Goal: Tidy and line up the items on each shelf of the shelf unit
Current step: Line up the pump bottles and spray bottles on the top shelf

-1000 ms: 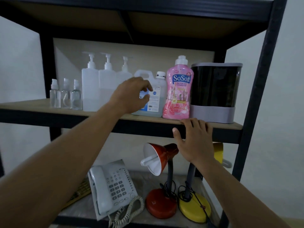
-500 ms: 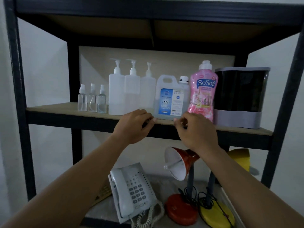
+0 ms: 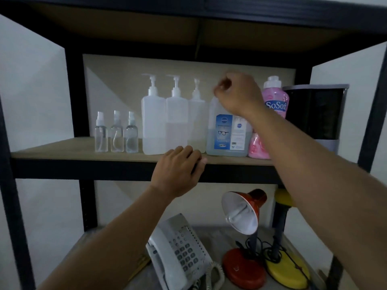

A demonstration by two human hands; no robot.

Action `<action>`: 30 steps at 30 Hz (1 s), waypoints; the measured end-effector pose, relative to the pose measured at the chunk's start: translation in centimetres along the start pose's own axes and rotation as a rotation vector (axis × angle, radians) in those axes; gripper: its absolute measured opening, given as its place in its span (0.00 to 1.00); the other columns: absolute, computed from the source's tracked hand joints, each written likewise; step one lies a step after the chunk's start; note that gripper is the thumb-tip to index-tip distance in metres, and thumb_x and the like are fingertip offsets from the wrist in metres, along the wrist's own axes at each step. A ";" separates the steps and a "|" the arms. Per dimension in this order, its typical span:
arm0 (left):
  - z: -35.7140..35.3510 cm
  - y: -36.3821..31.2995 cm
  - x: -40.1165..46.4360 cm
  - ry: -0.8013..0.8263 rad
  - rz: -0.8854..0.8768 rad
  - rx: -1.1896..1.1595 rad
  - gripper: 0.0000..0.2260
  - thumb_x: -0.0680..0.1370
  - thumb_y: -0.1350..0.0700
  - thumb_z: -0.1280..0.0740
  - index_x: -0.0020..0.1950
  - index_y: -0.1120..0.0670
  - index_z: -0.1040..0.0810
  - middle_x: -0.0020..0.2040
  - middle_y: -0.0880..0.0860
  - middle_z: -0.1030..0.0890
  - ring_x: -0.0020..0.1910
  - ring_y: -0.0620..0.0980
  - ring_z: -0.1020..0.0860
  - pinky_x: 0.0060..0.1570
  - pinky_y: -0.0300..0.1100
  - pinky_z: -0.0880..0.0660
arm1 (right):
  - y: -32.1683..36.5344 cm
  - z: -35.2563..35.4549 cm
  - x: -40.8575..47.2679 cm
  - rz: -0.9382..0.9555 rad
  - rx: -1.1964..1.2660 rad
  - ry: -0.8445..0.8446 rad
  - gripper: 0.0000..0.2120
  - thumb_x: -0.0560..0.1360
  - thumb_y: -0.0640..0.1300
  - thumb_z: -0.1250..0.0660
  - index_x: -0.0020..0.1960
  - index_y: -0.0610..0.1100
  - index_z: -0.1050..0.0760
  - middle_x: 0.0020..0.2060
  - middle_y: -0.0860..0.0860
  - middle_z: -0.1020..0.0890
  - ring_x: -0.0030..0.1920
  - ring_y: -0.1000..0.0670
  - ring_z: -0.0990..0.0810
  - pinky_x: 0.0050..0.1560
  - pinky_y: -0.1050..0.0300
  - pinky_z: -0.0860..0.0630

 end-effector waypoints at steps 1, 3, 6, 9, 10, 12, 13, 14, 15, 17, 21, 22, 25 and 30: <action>0.0 0.0 0.0 -0.004 0.003 0.003 0.15 0.84 0.46 0.44 0.47 0.52 0.24 0.40 0.49 0.24 0.36 0.50 0.28 0.37 0.48 0.27 | 0.5 0.0 1.7 0.012 0.016 -0.005 0.14 0.78 0.53 0.32 0.59 0.47 0.23 0.53 0.50 0.19 0.53 0.50 0.21 0.53 0.54 0.25; -0.1 -0.1 0.1 -0.007 0.001 0.009 0.15 0.84 0.46 0.44 0.47 0.52 0.24 0.39 0.49 0.25 0.35 0.49 0.28 0.36 0.47 0.27 | 1.3 -0.3 4.4 0.029 0.030 0.017 0.19 0.77 0.53 0.31 0.66 0.47 0.24 0.60 0.49 0.21 0.59 0.49 0.22 0.59 0.54 0.26; -0.3 -0.2 0.0 -0.010 -0.013 0.030 0.15 0.84 0.46 0.45 0.48 0.52 0.24 0.40 0.49 0.25 0.35 0.49 0.29 0.37 0.46 0.27 | 1.9 -2.0 6.7 0.040 0.013 0.166 0.24 0.80 0.53 0.34 0.74 0.47 0.30 0.70 0.49 0.25 0.68 0.48 0.26 0.63 0.59 0.32; -0.4 -0.1 -0.1 -0.012 -0.017 0.064 0.16 0.84 0.46 0.46 0.48 0.53 0.24 0.40 0.50 0.25 0.36 0.50 0.28 0.37 0.46 0.26 | 1.7 -4.2 7.6 0.046 -0.011 0.337 0.21 0.83 0.52 0.37 0.73 0.46 0.27 0.69 0.48 0.23 0.67 0.48 0.25 0.60 0.59 0.33; -0.5 -0.1 -0.1 -0.014 -0.017 0.076 0.16 0.84 0.46 0.46 0.48 0.53 0.24 0.40 0.50 0.25 0.36 0.50 0.28 0.37 0.47 0.26 | 1.5 -4.7 7.7 0.055 -0.007 0.363 0.18 0.83 0.51 0.37 0.68 0.45 0.23 0.64 0.48 0.20 0.63 0.48 0.23 0.57 0.59 0.32; -0.5 -0.1 -0.2 -0.031 -0.023 0.092 0.16 0.84 0.46 0.46 0.48 0.53 0.24 0.40 0.50 0.25 0.36 0.50 0.28 0.37 0.47 0.26 | 1.1 -5.4 8.0 0.075 0.011 0.351 0.16 0.82 0.50 0.37 0.59 0.38 0.20 0.52 0.47 0.17 0.52 0.47 0.20 0.51 0.58 0.31; -0.5 -0.1 -0.2 -0.040 -0.028 0.097 0.16 0.84 0.46 0.46 0.48 0.53 0.24 0.40 0.51 0.25 0.36 0.50 0.28 0.37 0.47 0.26 | 1.1 -5.6 8.1 0.077 0.023 0.336 0.16 0.82 0.49 0.36 0.56 0.36 0.20 0.48 0.48 0.17 0.48 0.48 0.21 0.50 0.58 0.30; -0.5 -0.2 -0.2 -0.050 -0.034 0.102 0.15 0.84 0.46 0.45 0.48 0.53 0.24 0.40 0.51 0.25 0.36 0.50 0.29 0.37 0.47 0.26 | 1.1 -5.7 8.2 0.076 0.030 0.323 0.16 0.82 0.48 0.36 0.56 0.35 0.21 0.47 0.50 0.18 0.48 0.50 0.21 0.50 0.58 0.28; -0.4 -0.2 -0.2 -0.059 -0.040 0.106 0.15 0.84 0.47 0.45 0.48 0.53 0.24 0.40 0.51 0.25 0.36 0.50 0.29 0.36 0.47 0.27 | 1.2 -5.7 8.2 0.078 0.028 0.314 0.16 0.82 0.48 0.36 0.56 0.35 0.20 0.46 0.52 0.18 0.49 0.51 0.21 0.52 0.58 0.27; -0.4 -0.3 -0.2 -0.070 -0.049 0.114 0.15 0.84 0.47 0.44 0.47 0.54 0.24 0.40 0.51 0.25 0.36 0.51 0.29 0.36 0.47 0.27 | 1.4 -5.7 8.4 0.081 0.022 0.302 0.14 0.82 0.49 0.34 0.55 0.38 0.18 0.48 0.53 0.17 0.50 0.53 0.20 0.54 0.59 0.26; -0.4 -0.3 -0.2 -0.076 -0.049 0.122 0.16 0.84 0.47 0.45 0.48 0.54 0.23 0.40 0.51 0.25 0.36 0.51 0.28 0.36 0.48 0.26 | 1.6 -5.4 8.8 0.073 -0.009 0.275 0.14 0.80 0.53 0.31 0.53 0.42 0.16 0.46 0.53 0.17 0.46 0.55 0.20 0.50 0.59 0.28; -0.5 -0.2 -0.2 -0.079 -0.050 0.122 0.16 0.84 0.47 0.45 0.47 0.54 0.23 0.40 0.52 0.25 0.36 0.52 0.28 0.36 0.48 0.27 | 1.6 -5.3 8.9 0.066 -0.026 0.271 0.15 0.79 0.54 0.30 0.53 0.42 0.16 0.45 0.53 0.17 0.46 0.55 0.20 0.49 0.59 0.28; -0.4 -0.3 -0.2 -0.091 -0.056 0.123 0.16 0.84 0.47 0.45 0.48 0.54 0.23 0.40 0.52 0.25 0.36 0.52 0.28 0.36 0.48 0.27 | 1.6 -4.8 9.1 0.034 -0.053 0.258 0.17 0.77 0.58 0.28 0.52 0.44 0.17 0.46 0.52 0.18 0.50 0.52 0.20 0.48 0.59 0.29; -0.4 -0.3 -0.3 -0.089 -0.064 0.127 0.15 0.84 0.47 0.45 0.47 0.54 0.23 0.40 0.51 0.25 0.36 0.51 0.29 0.35 0.48 0.28 | 1.5 -4.5 7.9 -0.018 -0.045 0.416 0.32 0.73 0.64 0.28 0.70 0.47 0.27 0.58 0.53 0.24 0.59 0.52 0.23 0.56 0.59 0.33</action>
Point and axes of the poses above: each hand's wrist, its own x-axis towards the middle knuckle, its own z-axis out of the back of the hand, y = z × x, the point moved 7 cm from there along x, towards the middle knuckle
